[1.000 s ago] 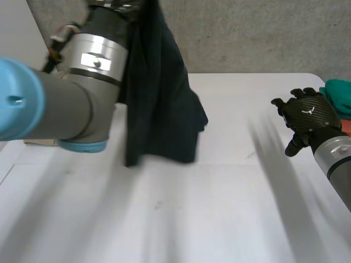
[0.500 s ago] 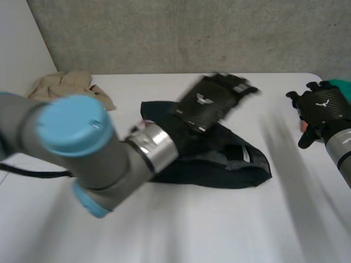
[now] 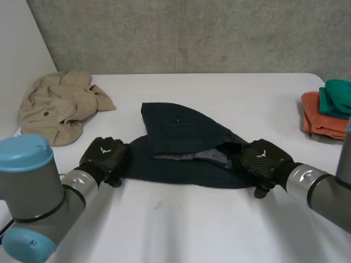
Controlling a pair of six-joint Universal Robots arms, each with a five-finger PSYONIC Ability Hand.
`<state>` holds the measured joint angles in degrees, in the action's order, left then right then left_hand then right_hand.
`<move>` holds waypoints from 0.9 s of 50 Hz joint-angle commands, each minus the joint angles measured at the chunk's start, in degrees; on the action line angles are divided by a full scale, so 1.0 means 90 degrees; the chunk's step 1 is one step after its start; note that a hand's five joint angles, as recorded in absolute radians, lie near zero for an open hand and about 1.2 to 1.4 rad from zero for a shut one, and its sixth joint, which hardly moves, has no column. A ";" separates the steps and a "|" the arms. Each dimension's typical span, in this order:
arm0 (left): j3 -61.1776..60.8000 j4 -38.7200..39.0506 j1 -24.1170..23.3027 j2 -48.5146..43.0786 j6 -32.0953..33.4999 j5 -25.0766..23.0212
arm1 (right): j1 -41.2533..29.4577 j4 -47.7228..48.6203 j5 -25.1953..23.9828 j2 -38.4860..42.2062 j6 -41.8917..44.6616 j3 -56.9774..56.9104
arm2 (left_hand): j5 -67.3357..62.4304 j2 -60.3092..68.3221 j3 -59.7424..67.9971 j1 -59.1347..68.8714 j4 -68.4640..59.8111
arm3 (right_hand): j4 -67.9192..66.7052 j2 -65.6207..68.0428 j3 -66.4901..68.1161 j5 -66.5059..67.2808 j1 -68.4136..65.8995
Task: Fold the laundry.
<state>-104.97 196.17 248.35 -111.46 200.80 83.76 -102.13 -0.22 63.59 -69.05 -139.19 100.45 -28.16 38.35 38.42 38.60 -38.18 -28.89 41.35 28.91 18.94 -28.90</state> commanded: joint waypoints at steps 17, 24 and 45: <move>0.1439 0.0273 -0.0221 -0.1375 0.0404 -0.0205 | -0.0332 0.1753 0.1215 0.0846 0.0465 -0.0233 | -0.4649 0.4628 0.4620 0.4600 -0.4646 | -0.5678 0.4295 0.5677 0.5674 -0.5677; 0.1995 0.0380 -0.0377 0.0075 0.0258 -0.0137 | -0.0791 0.1617 0.1596 -0.0608 0.0153 -0.0682 | -0.4649 0.4628 0.4620 0.4600 -0.4646 | -0.5678 0.4295 0.5677 0.5674 -0.5677; 0.3900 -0.0322 -0.0260 0.1448 -0.1051 -0.0107 | -0.0762 -0.3119 0.1899 -0.0503 -0.0980 -0.6277 | -0.4649 0.4628 0.4620 0.4600 -0.4646 | -0.5678 0.4295 0.5677 0.5674 -0.5677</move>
<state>-72.94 199.00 245.63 -92.16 190.86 82.34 -109.22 -24.28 80.40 -80.26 -147.11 53.99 -55.94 68.30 68.04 65.58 -68.52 -68.46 67.18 67.69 57.45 -62.76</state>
